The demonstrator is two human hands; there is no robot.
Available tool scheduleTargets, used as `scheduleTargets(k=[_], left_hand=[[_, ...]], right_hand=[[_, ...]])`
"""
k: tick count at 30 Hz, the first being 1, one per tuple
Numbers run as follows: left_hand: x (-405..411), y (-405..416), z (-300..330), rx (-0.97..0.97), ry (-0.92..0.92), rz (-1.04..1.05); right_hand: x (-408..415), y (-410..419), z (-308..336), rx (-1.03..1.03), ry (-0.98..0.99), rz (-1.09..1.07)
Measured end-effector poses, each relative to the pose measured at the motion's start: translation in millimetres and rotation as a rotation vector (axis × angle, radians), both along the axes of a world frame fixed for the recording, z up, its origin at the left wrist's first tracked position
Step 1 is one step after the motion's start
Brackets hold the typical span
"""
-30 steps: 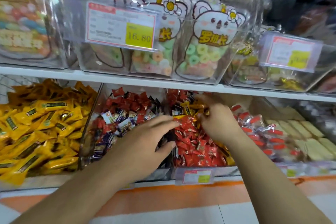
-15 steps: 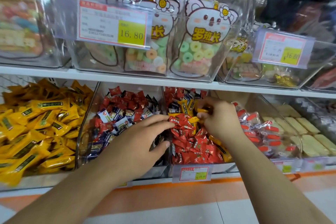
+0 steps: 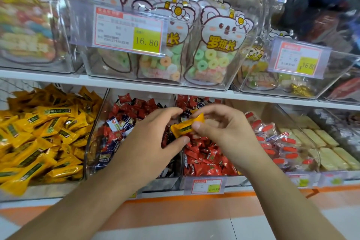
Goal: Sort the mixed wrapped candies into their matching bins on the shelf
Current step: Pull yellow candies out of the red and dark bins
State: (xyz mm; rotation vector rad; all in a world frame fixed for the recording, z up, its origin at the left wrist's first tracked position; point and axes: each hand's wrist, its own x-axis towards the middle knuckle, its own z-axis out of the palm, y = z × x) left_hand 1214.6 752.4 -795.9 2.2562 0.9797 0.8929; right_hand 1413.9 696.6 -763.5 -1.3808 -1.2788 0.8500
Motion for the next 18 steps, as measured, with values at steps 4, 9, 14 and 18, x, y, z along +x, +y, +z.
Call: scheduleTargets(k=[4,9,14,18], left_hand=[[0,-4,0,0.001,0.050,0.013],[-2,-5,-1,-0.058,0.040,0.036],[-1,-1,-5,-0.060,0.091,0.036],[1,0,-7,-0.052,0.112,0.021]], right_hand=[[18,1,-3,-0.090,-0.122,0.012],[59,10,-21,-0.203,-0.780,-0.389],[59,24,-36,-0.311,-0.853,-0.270],[56,30,-34,-0.333,-0.849,-0.272]])
